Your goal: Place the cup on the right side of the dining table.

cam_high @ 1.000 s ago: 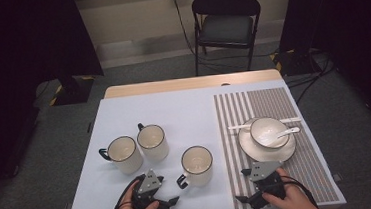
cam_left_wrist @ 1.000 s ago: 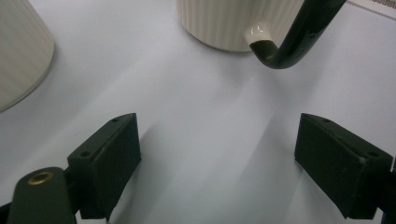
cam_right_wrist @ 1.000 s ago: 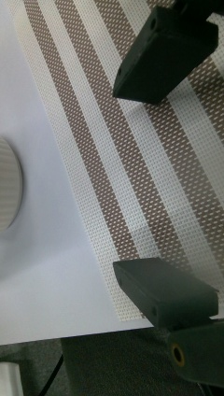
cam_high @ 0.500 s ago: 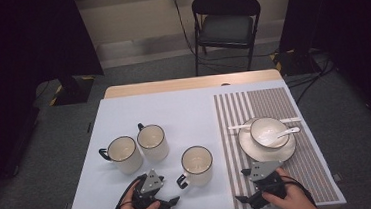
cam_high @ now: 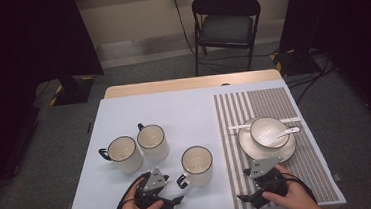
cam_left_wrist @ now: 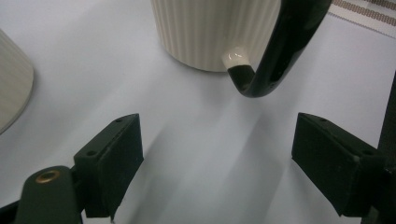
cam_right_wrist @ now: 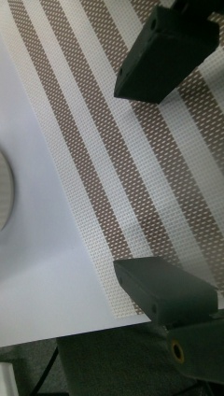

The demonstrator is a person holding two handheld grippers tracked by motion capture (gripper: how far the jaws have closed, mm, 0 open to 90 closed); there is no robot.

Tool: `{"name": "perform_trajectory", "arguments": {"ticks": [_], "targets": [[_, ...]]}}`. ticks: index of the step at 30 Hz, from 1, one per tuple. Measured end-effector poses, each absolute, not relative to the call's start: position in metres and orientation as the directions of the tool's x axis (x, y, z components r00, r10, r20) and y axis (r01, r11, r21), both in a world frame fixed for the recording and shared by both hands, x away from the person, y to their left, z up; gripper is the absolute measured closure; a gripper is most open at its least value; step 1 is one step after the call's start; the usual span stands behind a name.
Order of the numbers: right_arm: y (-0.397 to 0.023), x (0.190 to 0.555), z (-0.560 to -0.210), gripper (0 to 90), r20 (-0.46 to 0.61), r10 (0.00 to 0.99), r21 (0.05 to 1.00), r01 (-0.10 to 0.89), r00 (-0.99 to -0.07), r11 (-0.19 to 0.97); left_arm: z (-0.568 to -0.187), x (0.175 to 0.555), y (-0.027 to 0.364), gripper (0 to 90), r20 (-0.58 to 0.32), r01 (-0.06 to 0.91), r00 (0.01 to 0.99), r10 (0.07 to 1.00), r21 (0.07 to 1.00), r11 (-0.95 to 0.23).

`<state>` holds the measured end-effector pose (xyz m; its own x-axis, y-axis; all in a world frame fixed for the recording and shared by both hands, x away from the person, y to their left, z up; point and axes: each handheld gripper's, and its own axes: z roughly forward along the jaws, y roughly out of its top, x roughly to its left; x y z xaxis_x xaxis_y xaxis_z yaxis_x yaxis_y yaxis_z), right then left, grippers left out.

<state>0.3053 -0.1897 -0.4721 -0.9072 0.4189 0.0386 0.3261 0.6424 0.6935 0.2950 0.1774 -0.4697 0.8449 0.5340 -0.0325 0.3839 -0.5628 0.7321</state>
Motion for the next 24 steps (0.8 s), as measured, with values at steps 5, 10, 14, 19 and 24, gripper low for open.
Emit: {"name": "perform_trajectory", "arguments": {"ticks": [5,10,14,19,24], "targets": [[-0.192,0.309,-0.470,13.7,0.047,0.422,0.683,0.338,-0.906,0.648,-0.467,0.296,0.175,16.1,-0.049,0.389,0.849,0.527,0.733,-0.558],[-0.190,0.312,-0.466,13.7,0.060,0.424,0.693,0.343,-0.904,0.634,-0.462,0.296,0.172,16.1,-0.058,0.399,0.842,0.536,0.735,-0.548],[-0.186,0.315,-0.460,13.7,0.068,0.426,0.699,0.348,-0.902,0.625,-0.460,0.297,0.170,16.1,-0.064,0.398,0.845,0.531,0.738,-0.545],[-0.181,0.320,-0.452,13.7,0.068,0.421,0.706,0.342,-0.905,0.621,-0.458,0.297,0.167,16.2,-0.057,0.392,0.848,0.526,0.736,-0.552],[-0.178,0.324,-0.446,13.7,0.077,0.420,0.712,0.345,-0.904,0.611,-0.457,0.297,0.165,16.1,-0.065,0.397,0.845,0.531,0.742,-0.541]]}}
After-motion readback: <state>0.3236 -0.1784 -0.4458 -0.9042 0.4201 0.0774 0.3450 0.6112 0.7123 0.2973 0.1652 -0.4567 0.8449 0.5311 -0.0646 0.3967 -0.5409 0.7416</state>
